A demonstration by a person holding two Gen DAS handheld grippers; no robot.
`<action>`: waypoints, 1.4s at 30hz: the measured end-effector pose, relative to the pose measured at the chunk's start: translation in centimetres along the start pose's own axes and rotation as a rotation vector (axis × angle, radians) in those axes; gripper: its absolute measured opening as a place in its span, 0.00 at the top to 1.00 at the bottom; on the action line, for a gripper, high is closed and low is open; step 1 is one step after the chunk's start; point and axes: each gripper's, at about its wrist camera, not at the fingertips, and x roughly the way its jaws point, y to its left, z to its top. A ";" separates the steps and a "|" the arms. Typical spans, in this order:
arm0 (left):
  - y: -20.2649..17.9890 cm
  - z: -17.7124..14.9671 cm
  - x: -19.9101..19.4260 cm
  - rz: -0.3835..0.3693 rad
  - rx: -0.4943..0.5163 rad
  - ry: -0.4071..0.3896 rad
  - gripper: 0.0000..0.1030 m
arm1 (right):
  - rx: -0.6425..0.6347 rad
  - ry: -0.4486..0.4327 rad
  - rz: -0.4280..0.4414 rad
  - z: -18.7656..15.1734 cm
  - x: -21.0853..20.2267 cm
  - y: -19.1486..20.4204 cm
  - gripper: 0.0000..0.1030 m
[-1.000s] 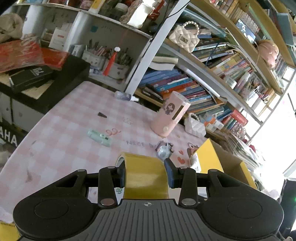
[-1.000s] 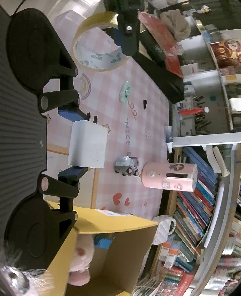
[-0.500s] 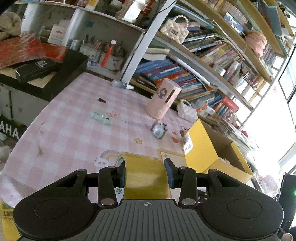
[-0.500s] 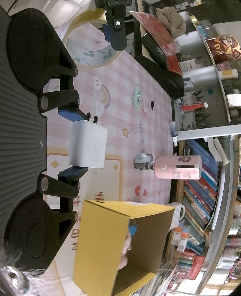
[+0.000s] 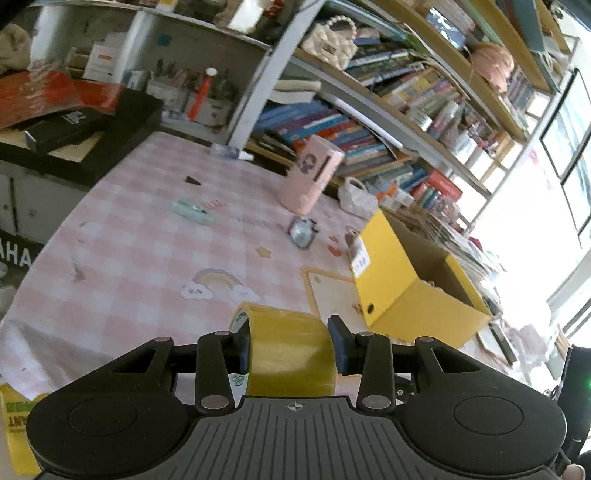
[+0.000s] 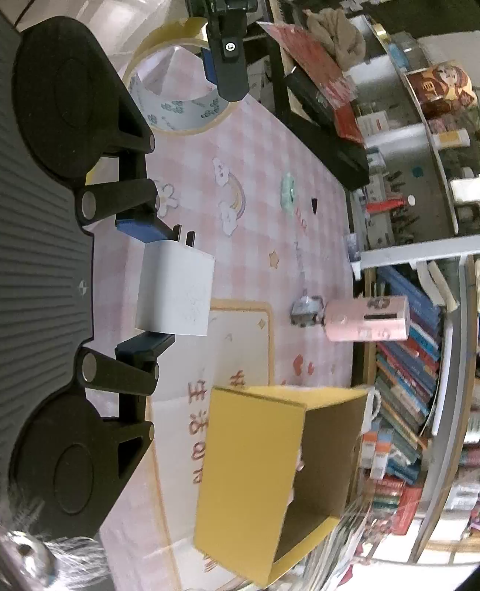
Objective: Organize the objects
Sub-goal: 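Lift the tape roll and white charger and carry them toward the yellow box with both tools, then bring the held tape roll and charger over the yellow box with both tools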
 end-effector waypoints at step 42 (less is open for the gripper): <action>-12.0 -1.0 8.3 -0.269 0.241 0.152 0.63 | 0.310 -0.012 -0.287 -4.1 -5.3 -12.7 0.53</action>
